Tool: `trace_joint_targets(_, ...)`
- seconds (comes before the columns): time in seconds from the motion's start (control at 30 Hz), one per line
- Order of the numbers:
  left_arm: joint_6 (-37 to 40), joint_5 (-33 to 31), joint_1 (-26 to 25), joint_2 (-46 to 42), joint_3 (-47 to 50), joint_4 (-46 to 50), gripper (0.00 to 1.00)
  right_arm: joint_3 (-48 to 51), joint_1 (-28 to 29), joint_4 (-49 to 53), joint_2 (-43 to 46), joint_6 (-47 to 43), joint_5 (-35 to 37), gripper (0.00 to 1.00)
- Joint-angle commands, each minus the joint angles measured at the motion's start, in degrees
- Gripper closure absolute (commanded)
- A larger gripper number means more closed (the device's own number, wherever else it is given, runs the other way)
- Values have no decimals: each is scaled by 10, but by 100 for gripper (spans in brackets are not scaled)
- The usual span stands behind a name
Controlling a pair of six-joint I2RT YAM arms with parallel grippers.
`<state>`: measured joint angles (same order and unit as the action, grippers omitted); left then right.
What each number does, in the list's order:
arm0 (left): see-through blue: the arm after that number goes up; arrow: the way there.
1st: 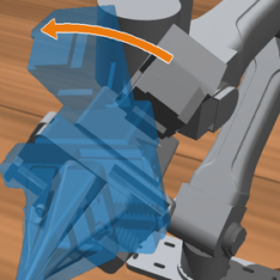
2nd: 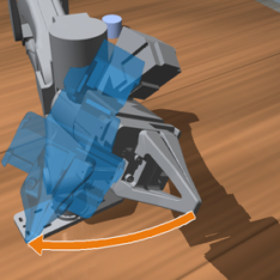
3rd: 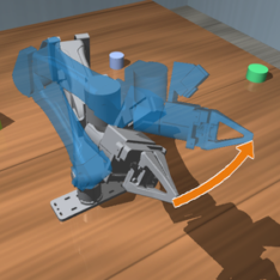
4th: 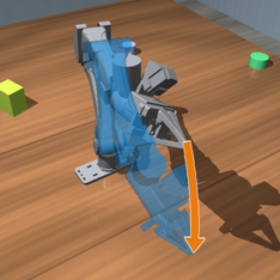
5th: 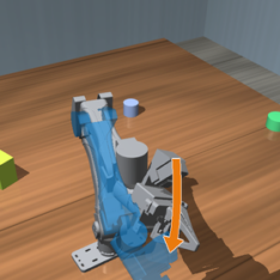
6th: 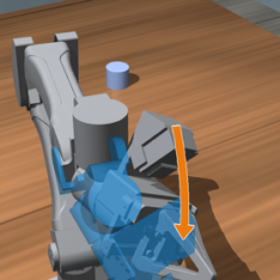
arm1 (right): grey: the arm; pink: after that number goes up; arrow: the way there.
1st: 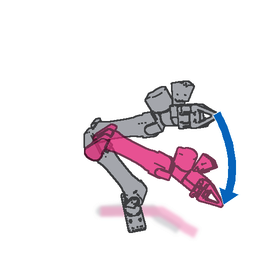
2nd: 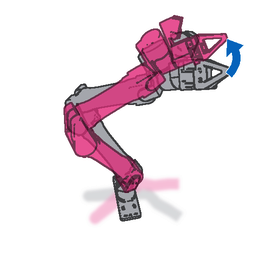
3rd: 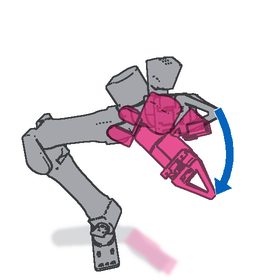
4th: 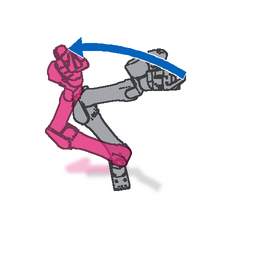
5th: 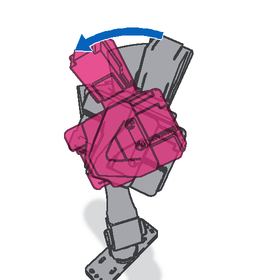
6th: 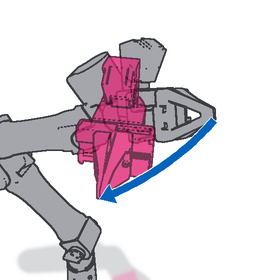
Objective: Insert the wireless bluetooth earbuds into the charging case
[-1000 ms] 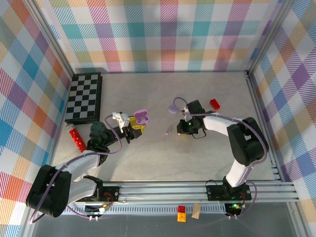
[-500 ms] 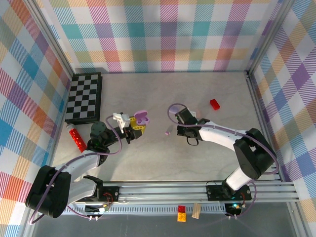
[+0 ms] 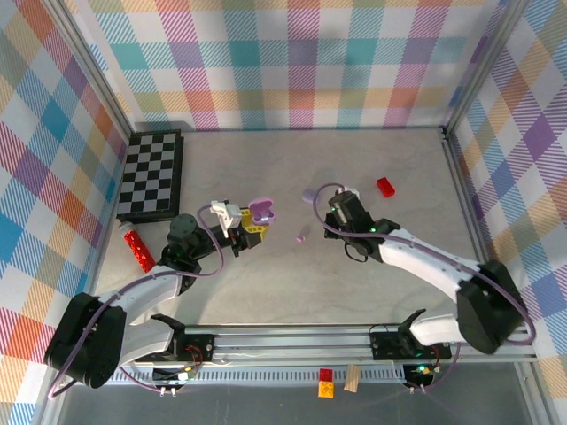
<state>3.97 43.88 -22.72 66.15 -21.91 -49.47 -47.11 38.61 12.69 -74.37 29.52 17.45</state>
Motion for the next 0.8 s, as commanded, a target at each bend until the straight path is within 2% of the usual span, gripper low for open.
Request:
trace_joint_targets(0.0, 11, 11, -12, 16, -22, -8, 62, 8, 2, -60, 63, -130, -109, 88)
trace_joint_targets(0.2, 5, 34, -30, 43, -42, -10, 62, -24, 2, -38, 148, -238, -297, 87)
trace_joint_targets(0.37, 8, 46, -46, 52, -58, 6, 62, -82, 3, -15, 139, -274, -435, 87)
trace_joint_targets(0.5, 21, 54, -53, 48, -69, 35, 62, -118, 9, -2, 105, -301, -470, 87)
trace_joint_targets(0.77, 32, 57, -60, 31, -74, 63, 62, -149, 25, 10, 55, -324, -464, 87)
